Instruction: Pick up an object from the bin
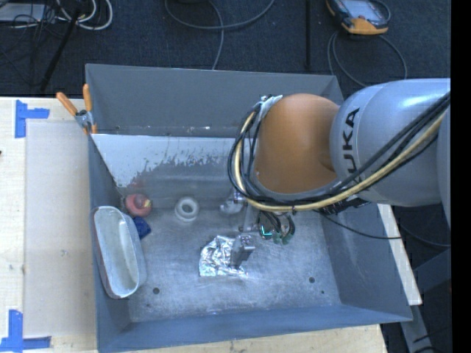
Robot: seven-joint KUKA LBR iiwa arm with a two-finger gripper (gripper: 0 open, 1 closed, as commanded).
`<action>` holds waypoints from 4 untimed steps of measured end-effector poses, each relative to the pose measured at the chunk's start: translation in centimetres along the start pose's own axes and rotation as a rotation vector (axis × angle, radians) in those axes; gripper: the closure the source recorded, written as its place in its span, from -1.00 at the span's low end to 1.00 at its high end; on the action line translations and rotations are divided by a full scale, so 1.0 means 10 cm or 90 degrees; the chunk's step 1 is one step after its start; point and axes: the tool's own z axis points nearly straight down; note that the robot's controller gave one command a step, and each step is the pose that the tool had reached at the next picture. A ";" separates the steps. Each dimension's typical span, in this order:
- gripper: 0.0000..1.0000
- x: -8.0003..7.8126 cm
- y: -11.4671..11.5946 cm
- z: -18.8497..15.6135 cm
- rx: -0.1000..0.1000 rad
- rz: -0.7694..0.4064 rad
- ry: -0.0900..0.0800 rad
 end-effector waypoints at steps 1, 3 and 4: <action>-1.00 -0.25 -0.12 1.02 -0.003 0.100 -0.008; 1.00 -0.32 -0.12 -0.11 -0.002 0.093 -0.011; 1.00 -0.17 0.15 -1.66 -0.002 0.036 -0.013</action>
Offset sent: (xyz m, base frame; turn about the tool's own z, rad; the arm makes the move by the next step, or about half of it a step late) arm 0.0209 -0.0140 -0.1054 0.1587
